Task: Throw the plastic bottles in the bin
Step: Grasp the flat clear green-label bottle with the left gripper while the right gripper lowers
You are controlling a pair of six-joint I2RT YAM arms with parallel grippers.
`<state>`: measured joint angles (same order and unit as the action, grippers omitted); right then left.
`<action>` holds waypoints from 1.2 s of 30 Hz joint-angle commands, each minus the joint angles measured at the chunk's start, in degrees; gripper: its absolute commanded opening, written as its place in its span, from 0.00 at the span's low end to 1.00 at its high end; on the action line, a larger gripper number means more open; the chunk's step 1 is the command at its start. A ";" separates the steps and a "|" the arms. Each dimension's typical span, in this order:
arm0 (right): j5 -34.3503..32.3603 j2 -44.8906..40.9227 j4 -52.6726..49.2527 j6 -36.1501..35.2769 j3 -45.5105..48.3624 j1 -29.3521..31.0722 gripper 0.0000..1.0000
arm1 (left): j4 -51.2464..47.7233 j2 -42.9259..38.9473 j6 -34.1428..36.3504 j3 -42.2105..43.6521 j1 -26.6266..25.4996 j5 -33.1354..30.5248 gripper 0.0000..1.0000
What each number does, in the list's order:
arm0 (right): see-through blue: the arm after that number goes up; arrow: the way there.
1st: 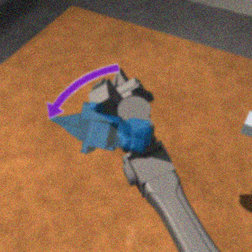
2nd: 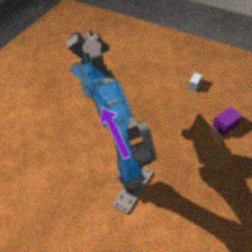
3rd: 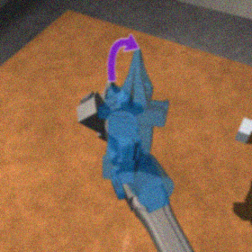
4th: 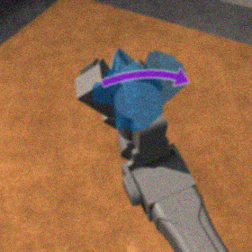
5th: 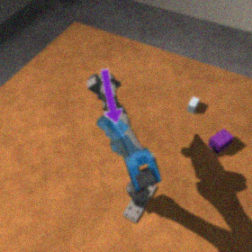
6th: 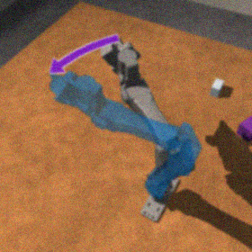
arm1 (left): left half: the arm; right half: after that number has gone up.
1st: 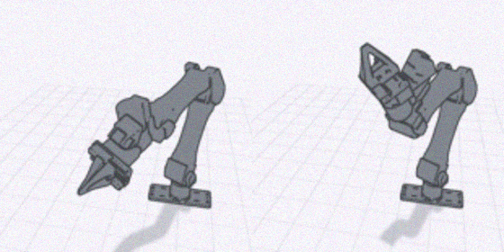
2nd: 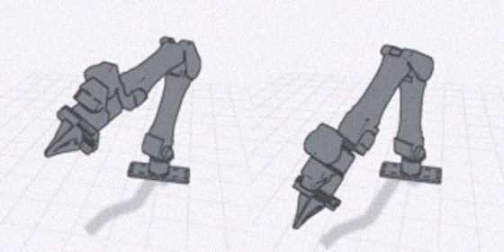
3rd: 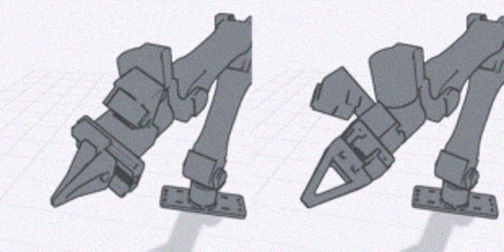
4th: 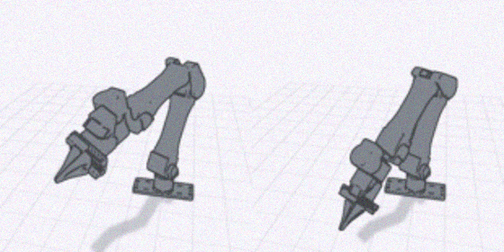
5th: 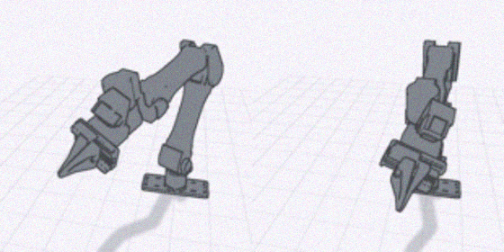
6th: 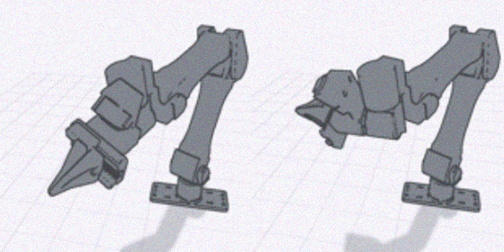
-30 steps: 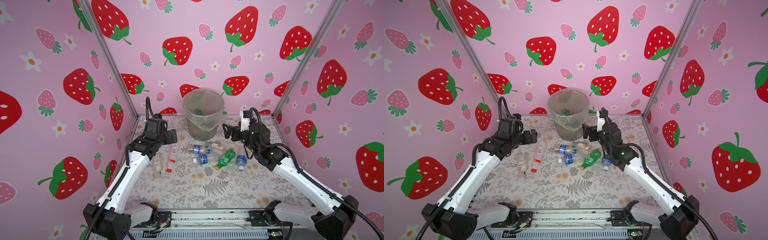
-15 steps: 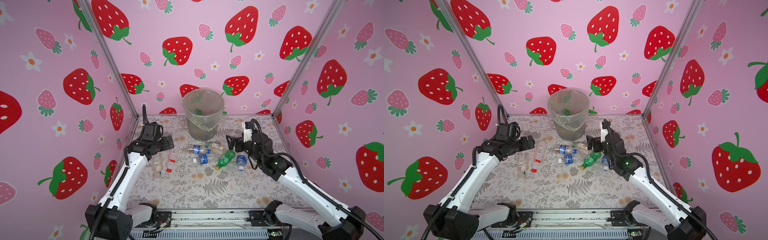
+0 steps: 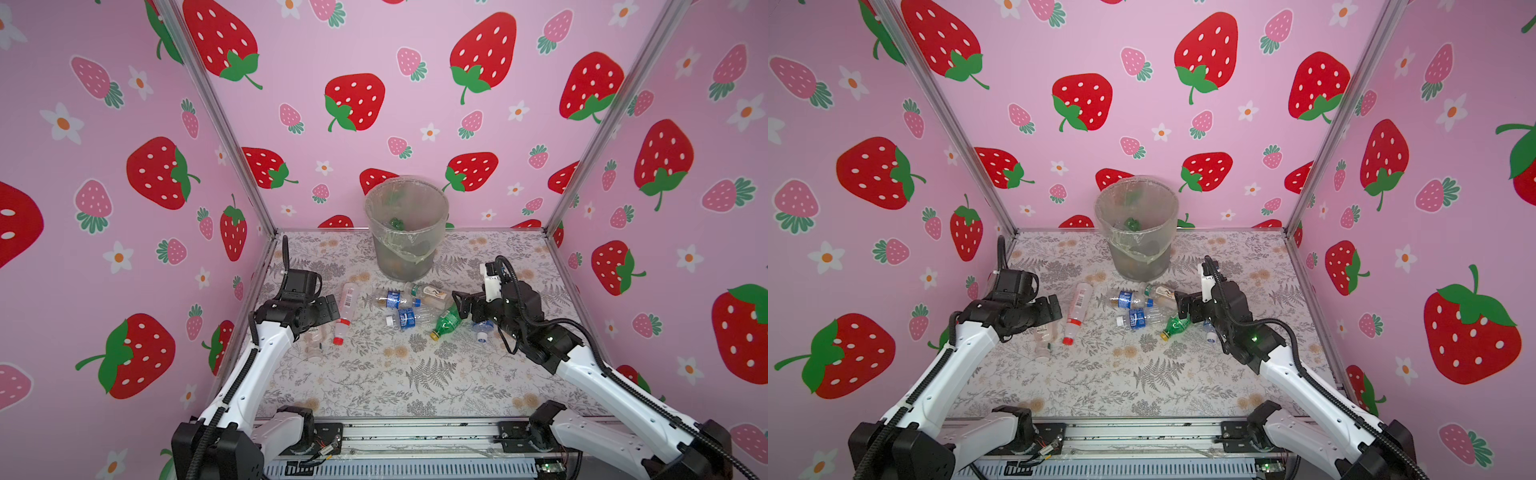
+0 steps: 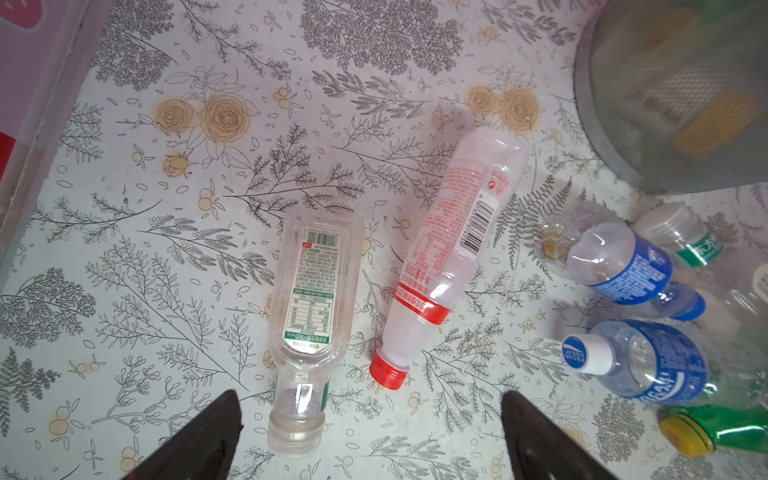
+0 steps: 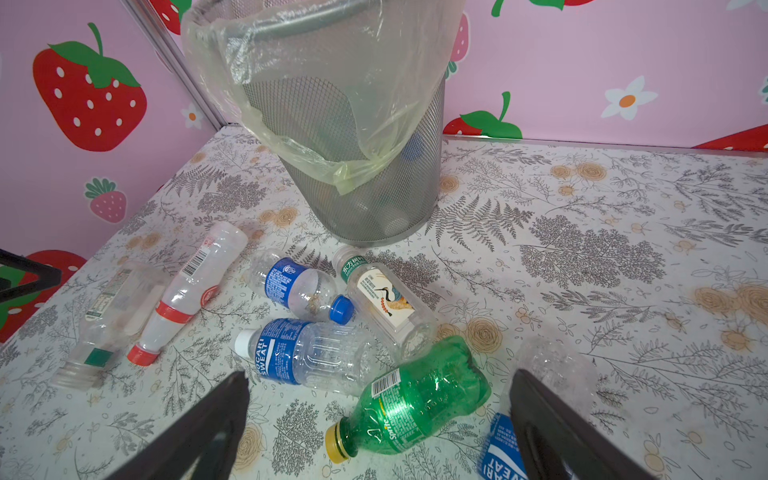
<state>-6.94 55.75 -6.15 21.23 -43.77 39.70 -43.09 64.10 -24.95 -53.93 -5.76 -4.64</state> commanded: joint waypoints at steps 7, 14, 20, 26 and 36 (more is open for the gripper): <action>6.24 -1.05 0.91 -0.84 1.65 -0.86 0.99 | 4.11 3.10 -1.86 3.35 1.25 -2.75 0.99; 8.92 -1.09 0.26 0.16 1.76 -0.92 0.99 | 8.57 5.95 -1.70 6.24 1.64 -3.21 0.99; 9.84 -0.53 -0.33 0.22 1.92 -0.94 0.99 | 9.59 9.98 -0.34 6.21 1.78 -4.18 0.98; 10.01 0.24 -0.02 0.26 1.89 -0.99 0.99 | 11.70 12.33 -0.28 6.73 1.77 -4.08 0.98; 9.90 2.16 0.43 0.21 1.35 -1.12 0.99 | 14.09 16.82 -0.02 8.10 1.76 -5.69 0.95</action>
<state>2.68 57.45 -6.09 21.34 -42.52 38.87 -29.58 80.23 -25.28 -46.61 -4.27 -8.40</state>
